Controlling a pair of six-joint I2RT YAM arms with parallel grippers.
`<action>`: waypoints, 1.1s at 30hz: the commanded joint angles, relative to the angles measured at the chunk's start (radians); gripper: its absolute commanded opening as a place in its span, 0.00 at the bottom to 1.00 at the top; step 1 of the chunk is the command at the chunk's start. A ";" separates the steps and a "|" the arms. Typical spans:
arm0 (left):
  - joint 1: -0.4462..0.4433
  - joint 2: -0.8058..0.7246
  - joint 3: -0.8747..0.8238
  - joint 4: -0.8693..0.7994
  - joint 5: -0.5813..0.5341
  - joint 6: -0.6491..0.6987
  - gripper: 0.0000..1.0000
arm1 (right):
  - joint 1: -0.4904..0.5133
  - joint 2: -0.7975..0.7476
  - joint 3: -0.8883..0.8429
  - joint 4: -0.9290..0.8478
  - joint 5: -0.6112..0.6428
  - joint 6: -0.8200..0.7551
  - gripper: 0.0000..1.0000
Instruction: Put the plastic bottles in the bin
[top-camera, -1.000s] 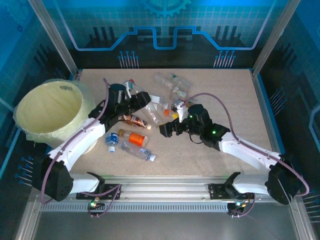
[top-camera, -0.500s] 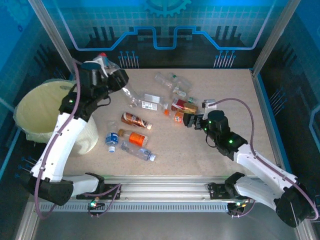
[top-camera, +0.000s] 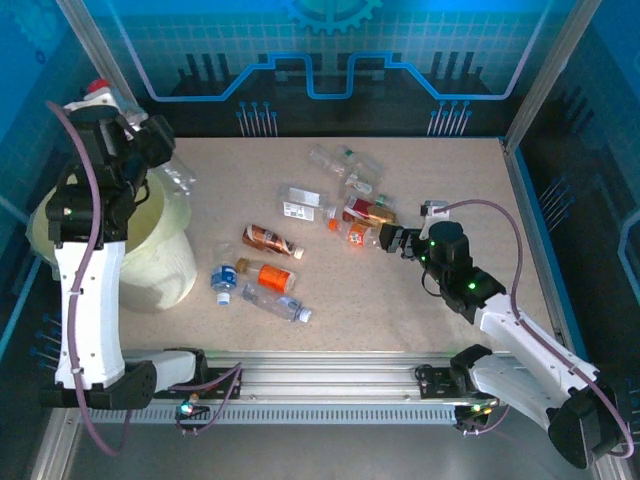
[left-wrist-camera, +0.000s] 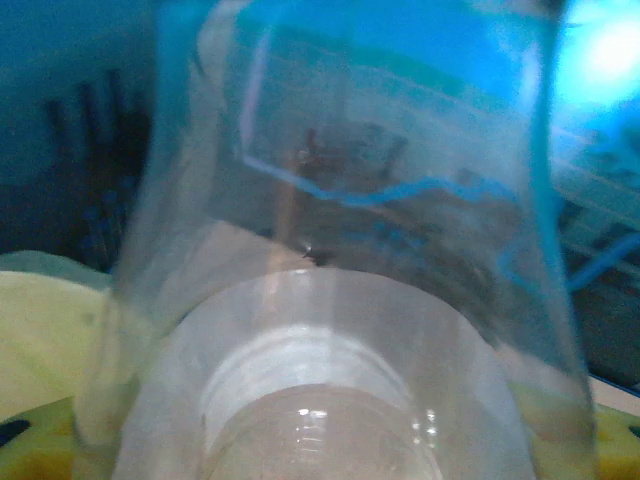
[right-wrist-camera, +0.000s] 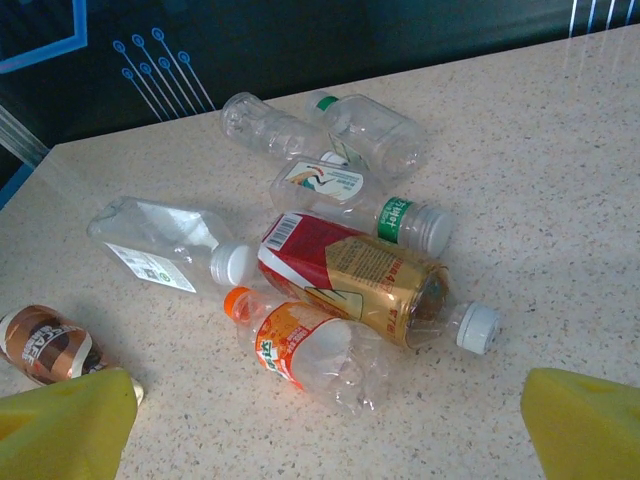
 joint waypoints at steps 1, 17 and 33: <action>0.056 0.012 0.029 -0.058 -0.125 0.116 0.60 | -0.013 -0.010 -0.005 -0.021 -0.011 0.024 1.00; 0.369 0.063 -0.120 -0.032 -0.270 0.178 0.61 | -0.013 -0.035 -0.014 -0.078 -0.014 0.042 1.00; 0.542 0.120 -0.266 -0.022 -0.310 0.008 0.75 | -0.013 -0.037 -0.020 -0.115 -0.026 0.061 1.00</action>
